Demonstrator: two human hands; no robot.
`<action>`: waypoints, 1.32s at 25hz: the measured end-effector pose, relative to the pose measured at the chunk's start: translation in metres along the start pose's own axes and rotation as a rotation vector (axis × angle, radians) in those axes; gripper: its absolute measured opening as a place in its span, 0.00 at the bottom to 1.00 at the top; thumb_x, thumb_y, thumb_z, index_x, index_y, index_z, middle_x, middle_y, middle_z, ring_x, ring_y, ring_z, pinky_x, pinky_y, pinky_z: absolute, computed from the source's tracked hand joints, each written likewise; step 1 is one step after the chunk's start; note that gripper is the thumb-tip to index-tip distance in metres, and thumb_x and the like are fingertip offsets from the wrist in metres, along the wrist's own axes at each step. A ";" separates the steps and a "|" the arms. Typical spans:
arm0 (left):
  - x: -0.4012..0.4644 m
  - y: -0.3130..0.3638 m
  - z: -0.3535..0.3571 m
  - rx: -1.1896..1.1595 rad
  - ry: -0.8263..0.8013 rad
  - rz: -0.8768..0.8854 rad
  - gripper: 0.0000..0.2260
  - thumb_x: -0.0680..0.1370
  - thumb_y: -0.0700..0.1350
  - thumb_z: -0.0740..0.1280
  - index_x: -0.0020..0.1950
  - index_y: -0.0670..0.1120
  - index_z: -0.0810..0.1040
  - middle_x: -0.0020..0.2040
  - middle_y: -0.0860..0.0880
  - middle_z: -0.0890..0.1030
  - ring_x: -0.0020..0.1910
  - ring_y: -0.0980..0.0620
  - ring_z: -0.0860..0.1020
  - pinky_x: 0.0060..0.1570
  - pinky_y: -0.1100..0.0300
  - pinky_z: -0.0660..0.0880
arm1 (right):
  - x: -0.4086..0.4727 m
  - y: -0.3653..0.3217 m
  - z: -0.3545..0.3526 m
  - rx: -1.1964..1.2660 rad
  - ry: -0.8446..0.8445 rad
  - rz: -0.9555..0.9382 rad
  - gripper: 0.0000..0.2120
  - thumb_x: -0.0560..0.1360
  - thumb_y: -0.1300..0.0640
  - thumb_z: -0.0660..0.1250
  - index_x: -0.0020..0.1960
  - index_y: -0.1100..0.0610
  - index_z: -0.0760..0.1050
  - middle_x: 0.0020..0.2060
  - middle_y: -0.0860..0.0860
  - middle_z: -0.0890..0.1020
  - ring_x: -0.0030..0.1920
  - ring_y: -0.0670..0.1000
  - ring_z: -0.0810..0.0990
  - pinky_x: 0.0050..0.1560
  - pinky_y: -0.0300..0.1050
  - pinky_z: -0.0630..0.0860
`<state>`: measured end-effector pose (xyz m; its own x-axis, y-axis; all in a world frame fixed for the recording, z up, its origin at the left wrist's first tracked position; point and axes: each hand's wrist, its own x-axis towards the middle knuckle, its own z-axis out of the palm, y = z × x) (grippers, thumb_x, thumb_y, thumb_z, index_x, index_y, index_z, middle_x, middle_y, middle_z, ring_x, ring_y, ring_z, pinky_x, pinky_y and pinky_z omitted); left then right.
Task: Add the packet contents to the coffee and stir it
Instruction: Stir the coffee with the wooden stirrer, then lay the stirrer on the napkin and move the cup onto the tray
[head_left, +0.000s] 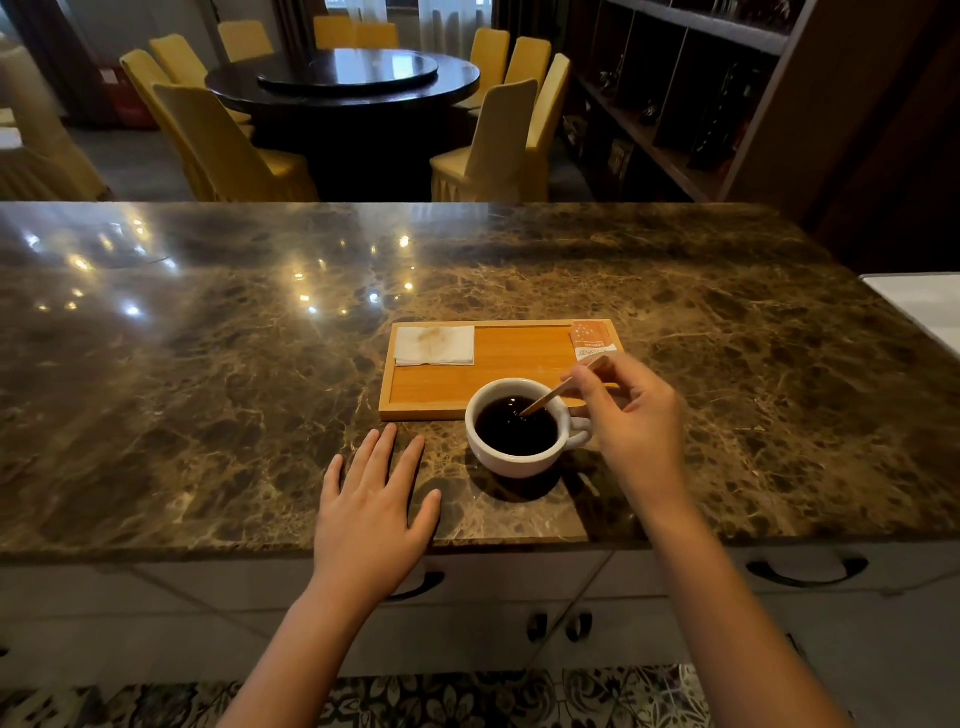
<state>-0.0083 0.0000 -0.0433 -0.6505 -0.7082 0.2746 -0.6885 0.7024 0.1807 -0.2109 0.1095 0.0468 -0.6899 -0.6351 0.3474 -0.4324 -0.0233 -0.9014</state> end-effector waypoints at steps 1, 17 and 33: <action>0.000 0.000 0.000 0.002 -0.001 -0.001 0.26 0.76 0.59 0.50 0.71 0.49 0.66 0.71 0.42 0.65 0.70 0.46 0.59 0.66 0.40 0.56 | 0.004 -0.001 -0.006 -0.021 0.023 -0.015 0.06 0.76 0.58 0.64 0.43 0.56 0.78 0.38 0.52 0.83 0.41 0.49 0.83 0.40 0.46 0.81; -0.001 0.000 0.000 -0.002 0.005 -0.003 0.26 0.76 0.59 0.51 0.70 0.49 0.66 0.71 0.43 0.65 0.70 0.46 0.60 0.66 0.41 0.57 | 0.056 -0.037 -0.044 -0.148 -0.160 -0.041 0.06 0.77 0.60 0.61 0.49 0.57 0.77 0.41 0.49 0.82 0.40 0.43 0.83 0.35 0.34 0.80; -0.002 0.003 -0.003 -0.001 -0.002 -0.036 0.25 0.76 0.59 0.53 0.71 0.51 0.66 0.71 0.45 0.66 0.70 0.48 0.59 0.66 0.47 0.51 | 0.119 -0.001 0.080 -0.535 -0.583 -1.132 0.12 0.75 0.56 0.61 0.51 0.60 0.80 0.41 0.56 0.87 0.37 0.55 0.85 0.33 0.46 0.82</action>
<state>-0.0085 0.0039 -0.0406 -0.6261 -0.7329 0.2660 -0.7109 0.6768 0.1913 -0.2463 -0.0277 0.0683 0.4672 -0.7001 0.5399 -0.8485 -0.5268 0.0512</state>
